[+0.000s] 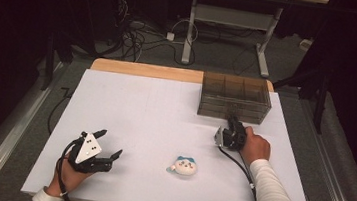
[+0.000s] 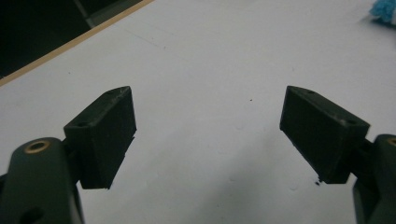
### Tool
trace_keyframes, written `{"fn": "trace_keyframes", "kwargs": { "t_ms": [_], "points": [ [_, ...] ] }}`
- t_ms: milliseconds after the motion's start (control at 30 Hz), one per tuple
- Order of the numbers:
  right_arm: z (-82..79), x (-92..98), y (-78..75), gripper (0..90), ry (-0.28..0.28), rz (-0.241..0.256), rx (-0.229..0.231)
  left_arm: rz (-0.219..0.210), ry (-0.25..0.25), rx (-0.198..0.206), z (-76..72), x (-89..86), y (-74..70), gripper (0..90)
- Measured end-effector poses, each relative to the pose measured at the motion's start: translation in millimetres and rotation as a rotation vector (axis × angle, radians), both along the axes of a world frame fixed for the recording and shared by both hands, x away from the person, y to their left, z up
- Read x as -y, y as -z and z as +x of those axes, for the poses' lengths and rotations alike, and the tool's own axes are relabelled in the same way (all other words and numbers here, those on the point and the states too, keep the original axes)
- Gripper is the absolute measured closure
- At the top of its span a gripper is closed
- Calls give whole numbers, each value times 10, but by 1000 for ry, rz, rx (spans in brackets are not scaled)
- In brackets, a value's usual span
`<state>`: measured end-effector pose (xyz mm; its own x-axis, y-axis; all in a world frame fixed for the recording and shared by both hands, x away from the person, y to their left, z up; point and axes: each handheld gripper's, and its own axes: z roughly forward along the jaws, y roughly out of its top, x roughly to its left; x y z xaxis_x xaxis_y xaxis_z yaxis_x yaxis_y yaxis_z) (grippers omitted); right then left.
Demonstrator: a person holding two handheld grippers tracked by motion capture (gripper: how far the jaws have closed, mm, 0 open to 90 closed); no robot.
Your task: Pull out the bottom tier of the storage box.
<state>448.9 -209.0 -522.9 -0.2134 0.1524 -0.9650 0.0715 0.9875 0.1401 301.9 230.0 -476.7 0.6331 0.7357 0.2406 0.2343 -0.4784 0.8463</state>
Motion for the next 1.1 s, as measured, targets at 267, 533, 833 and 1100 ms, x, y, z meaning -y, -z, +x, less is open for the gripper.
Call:
{"fn": "trace_keyframes", "kwargs": {
  "t_ms": [267,533,833,1100],
  "points": [
    [-12,-30,37,802,-2,-66,38,13,7,0,-2,26,6,181],
    [-47,-36,47,805,-6,-93,50,16,10,5,-11,15,7,181],
    [-159,-44,49,805,-9,-86,56,23,1,6,-23,-3,7,181],
    [-289,-34,30,797,-10,-60,39,28,-1,7,-27,8,6,181]
  ]
}}
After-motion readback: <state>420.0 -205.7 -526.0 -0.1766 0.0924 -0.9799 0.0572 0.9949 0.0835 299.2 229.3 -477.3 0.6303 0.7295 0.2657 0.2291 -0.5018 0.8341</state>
